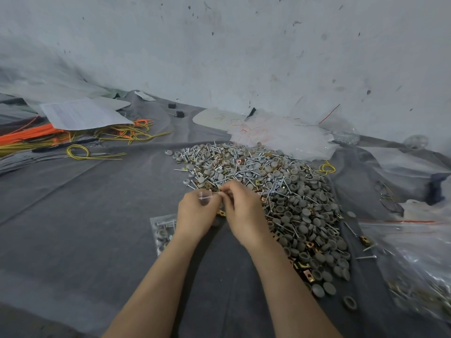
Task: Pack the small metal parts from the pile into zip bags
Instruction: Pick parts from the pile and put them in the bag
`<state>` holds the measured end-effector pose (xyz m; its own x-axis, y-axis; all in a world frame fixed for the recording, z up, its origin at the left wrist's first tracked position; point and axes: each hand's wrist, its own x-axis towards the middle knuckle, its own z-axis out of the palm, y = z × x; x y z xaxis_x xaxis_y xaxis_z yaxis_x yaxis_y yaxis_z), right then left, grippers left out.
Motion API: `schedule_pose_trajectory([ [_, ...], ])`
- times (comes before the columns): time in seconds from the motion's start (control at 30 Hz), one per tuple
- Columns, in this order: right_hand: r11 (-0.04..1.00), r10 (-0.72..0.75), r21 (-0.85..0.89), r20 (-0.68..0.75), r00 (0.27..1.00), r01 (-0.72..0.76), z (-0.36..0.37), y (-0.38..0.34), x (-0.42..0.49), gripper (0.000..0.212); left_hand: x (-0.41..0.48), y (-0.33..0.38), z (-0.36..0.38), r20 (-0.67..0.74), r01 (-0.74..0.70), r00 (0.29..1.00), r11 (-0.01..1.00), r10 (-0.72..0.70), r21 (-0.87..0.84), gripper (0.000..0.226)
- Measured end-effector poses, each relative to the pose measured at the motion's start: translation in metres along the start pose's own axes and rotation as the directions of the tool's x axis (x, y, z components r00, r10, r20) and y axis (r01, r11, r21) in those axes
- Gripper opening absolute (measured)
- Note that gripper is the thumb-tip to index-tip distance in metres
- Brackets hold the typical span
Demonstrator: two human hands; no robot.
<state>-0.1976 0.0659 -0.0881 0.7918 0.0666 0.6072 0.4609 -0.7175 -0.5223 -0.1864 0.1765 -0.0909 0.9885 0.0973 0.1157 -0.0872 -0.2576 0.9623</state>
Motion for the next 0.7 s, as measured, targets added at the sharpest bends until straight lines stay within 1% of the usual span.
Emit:
schedule_pose_trajectory([
  [0.13, 1.000, -0.011, -0.024, 0.006, 1.000, 0.011, 0.004, 0.001, -0.003, 0.014, 0.001, 0.001, 0.001, -0.019, 0.069, 0.997, 0.996, -0.070, -0.065, 0.029],
  [0.3, 0.996, 0.083, 0.043, 0.023, 0.996, -0.084, 0.008, 0.003, -0.004, 0.016, 0.002, 0.002, 0.002, -0.018, 0.069, 0.997, 0.997, -0.070, -0.036, 0.015],
  [0.4, 0.989, 0.123, 0.078, 0.052, 0.991, -0.127, 0.007, 0.004, -0.002, 0.015, 0.003, 0.003, 0.003, -0.022, 0.065, 0.998, 0.998, -0.065, -0.013, 0.014],
  [0.53, 0.986, 0.130, 0.087, 0.105, 0.986, -0.139, 0.006, 0.003, -0.003, 0.012, 0.003, 0.002, 0.003, -0.010, 0.073, 0.997, 0.997, -0.073, -0.011, 0.018],
  [0.6, 0.978, 0.169, 0.113, 0.073, 0.983, -0.177, 0.001, 0.003, 0.001, 0.011, 0.002, 0.001, 0.002, -0.008, 0.064, 0.998, 0.997, -0.064, 0.047, 0.016],
  [0.67, 0.950, 0.262, 0.181, -0.014, 0.965, -0.256, -0.010, 0.006, 0.008, 0.014, 0.001, -0.001, 0.000, -0.027, 0.029, 0.999, 0.991, -0.026, 0.130, 0.015],
  [0.7, 0.929, 0.308, 0.227, -0.033, 0.951, -0.293, -0.014, 0.009, 0.011, 0.015, 0.001, -0.002, 0.000, -0.043, 0.000, 0.999, 0.989, 0.006, 0.146, 0.016],
])
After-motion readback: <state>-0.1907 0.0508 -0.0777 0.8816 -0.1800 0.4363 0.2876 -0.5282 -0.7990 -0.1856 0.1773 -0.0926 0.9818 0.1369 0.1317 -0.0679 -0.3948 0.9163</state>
